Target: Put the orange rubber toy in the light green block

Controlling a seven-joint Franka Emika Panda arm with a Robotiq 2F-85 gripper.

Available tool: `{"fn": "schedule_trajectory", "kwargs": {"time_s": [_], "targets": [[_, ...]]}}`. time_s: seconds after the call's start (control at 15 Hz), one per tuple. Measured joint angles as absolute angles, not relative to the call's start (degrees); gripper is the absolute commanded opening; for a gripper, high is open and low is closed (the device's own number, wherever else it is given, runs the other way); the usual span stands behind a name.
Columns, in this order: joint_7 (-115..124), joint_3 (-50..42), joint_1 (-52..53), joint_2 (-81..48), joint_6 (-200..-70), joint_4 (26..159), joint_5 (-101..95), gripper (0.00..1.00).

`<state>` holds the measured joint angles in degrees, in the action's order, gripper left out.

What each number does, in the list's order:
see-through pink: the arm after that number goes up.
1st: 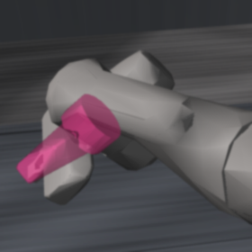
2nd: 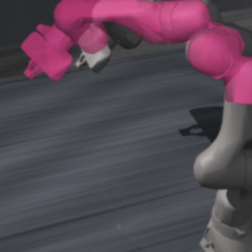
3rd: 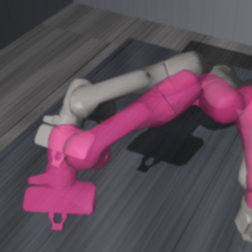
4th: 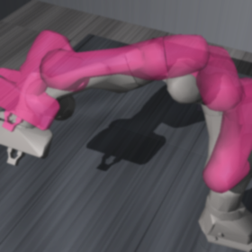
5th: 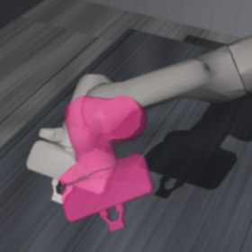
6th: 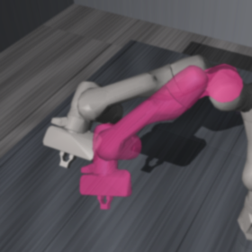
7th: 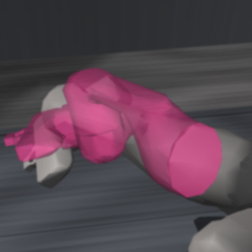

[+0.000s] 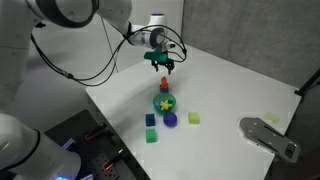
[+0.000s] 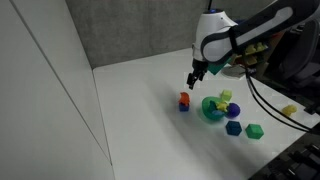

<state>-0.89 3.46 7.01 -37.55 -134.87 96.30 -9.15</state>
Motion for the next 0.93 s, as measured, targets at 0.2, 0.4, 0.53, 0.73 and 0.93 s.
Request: {"fn": "schedule_trajectory", "kwargs": {"time_s": [0.2,0.4,0.53,0.73,0.93], "targets": [[-1.36,3.51,7.13,-42.81,-134.77,91.65,-9.11,1.0],[-1.41,3.94,7.21,-47.39,-134.47,87.21,-8.21,1.0],[-1.41,4.37,7.26,-49.92,-133.95,84.46,-7.42,1.0],[-1.41,4.75,7.54,-52.88,-132.39,80.7,-6.79,0.72],[-1.41,4.75,8.1,-55.35,-131.16,77.49,-6.76,0.6]]}}
